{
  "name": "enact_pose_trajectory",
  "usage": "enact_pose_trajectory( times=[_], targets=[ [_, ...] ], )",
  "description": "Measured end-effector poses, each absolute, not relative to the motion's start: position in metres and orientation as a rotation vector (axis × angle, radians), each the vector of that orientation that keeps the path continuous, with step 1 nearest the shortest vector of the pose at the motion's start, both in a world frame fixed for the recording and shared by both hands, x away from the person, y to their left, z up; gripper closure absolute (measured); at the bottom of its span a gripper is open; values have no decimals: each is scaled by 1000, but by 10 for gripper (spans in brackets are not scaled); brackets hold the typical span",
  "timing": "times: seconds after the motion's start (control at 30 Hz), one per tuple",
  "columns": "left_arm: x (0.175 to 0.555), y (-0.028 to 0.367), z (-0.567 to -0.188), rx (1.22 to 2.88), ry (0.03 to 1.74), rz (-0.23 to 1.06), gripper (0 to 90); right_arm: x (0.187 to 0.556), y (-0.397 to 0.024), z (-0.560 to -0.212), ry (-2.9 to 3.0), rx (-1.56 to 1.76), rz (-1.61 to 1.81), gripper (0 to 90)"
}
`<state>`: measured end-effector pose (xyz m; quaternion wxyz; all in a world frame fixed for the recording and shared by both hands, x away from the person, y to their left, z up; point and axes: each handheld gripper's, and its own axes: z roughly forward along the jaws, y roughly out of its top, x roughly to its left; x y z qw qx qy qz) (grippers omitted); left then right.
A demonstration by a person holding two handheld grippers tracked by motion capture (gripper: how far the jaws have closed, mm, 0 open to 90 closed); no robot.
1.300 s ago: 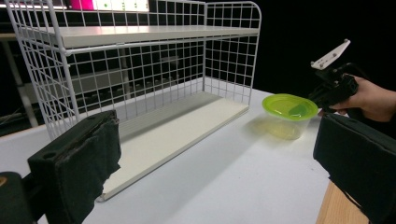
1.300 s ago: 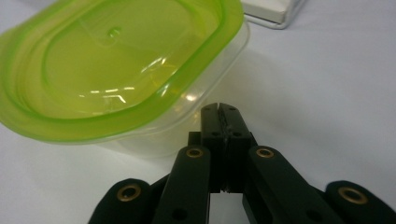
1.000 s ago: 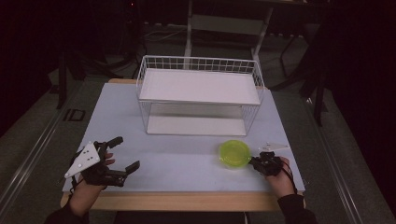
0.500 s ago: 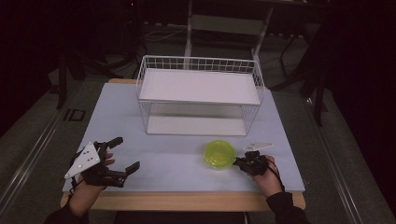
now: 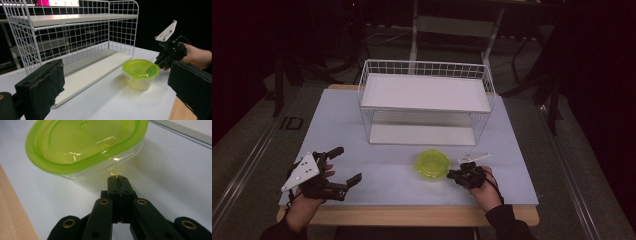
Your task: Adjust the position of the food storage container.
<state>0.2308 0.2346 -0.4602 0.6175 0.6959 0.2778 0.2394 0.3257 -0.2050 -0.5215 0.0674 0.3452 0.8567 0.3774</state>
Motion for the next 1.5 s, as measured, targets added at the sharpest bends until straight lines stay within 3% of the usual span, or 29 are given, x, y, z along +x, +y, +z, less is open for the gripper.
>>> enact_pose_trajectory(
  times=[0.93, 1.2, 1.37, 1.5],
  targets=[
    [231, 234, -461, 1605, 636, 544, 14, 348, -178, -520, 2507, 1062, 1096, 869],
    [231, 234, -461, 1599, 636, 537, 14, 346, -194, -513, 2454, 1071, 1059, 862],
    [231, 231, -461, 1609, 640, 525, 14, 341, -205, -503, 2423, 1065, 1088, 831],
    [232, 225, -460, 1623, 641, 513, 14, 326, -214, -486, 2386, 1007, 1135, 713]
  ],
)
